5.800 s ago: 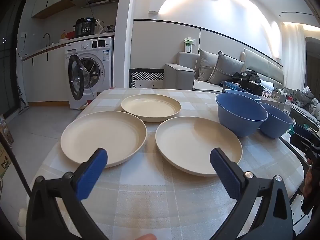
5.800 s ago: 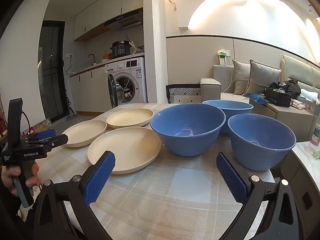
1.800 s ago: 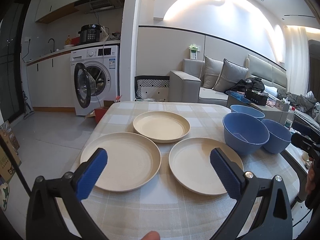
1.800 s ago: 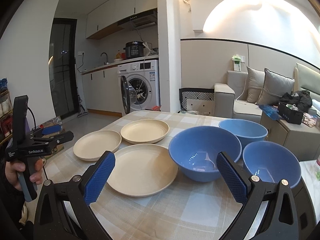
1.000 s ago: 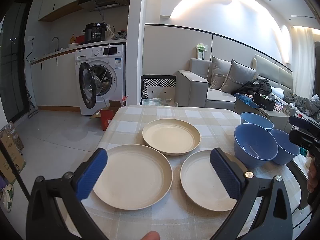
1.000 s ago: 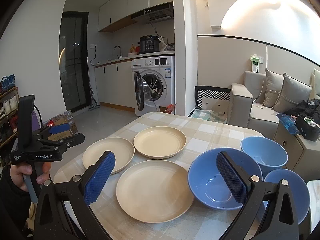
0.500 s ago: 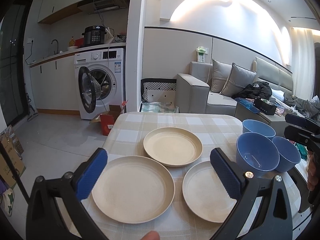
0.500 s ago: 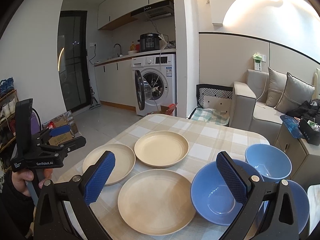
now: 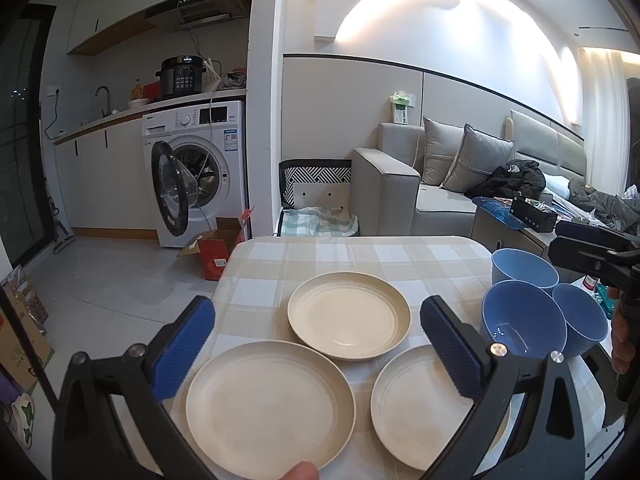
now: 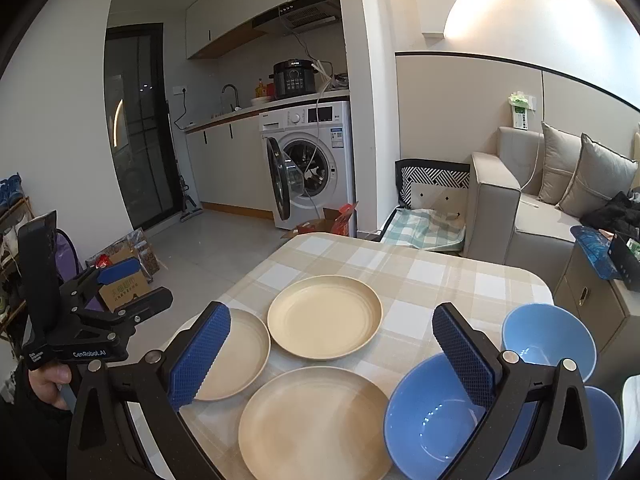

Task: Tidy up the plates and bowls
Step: 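Move the left tool toward a cream plate rim while the right tool approaches another plate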

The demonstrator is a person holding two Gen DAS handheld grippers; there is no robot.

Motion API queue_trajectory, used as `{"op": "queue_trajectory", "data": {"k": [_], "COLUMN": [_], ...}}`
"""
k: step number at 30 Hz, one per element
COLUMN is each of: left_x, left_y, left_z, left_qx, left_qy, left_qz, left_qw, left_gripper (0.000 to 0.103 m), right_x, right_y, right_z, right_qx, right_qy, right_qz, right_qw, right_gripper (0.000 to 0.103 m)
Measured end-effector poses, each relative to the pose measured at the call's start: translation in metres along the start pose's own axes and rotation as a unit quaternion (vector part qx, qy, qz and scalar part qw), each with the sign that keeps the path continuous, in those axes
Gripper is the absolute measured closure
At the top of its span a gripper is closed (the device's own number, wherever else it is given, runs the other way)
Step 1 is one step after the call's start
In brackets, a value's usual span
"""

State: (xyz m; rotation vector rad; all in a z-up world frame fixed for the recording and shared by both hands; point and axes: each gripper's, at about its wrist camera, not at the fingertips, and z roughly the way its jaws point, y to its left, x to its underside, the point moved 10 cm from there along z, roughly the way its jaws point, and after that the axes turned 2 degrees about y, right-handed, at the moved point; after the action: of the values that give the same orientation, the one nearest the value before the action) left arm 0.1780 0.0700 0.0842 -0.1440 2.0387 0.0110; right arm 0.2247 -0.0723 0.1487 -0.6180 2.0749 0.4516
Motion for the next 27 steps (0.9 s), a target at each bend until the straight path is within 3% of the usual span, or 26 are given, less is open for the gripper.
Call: {"op": "queue_trajectory", "data": {"k": [27], "left_x": [-0.01], "left_y": [0.031], "left_z": [0.078], "left_qx": [-0.003], "left_qy": [0.045], "left_qz": [-0.035], "left_qw": [0.9984], "left_gripper": [0.0], "right_x": [-0.025], "right_y": [-0.018], "right_z": [0.093], "right_qx": [-0.003], "right_qy": [0.057], "right_qz": [0.033], "right_qw": [0.998], "right_gripper": [0.0]}}
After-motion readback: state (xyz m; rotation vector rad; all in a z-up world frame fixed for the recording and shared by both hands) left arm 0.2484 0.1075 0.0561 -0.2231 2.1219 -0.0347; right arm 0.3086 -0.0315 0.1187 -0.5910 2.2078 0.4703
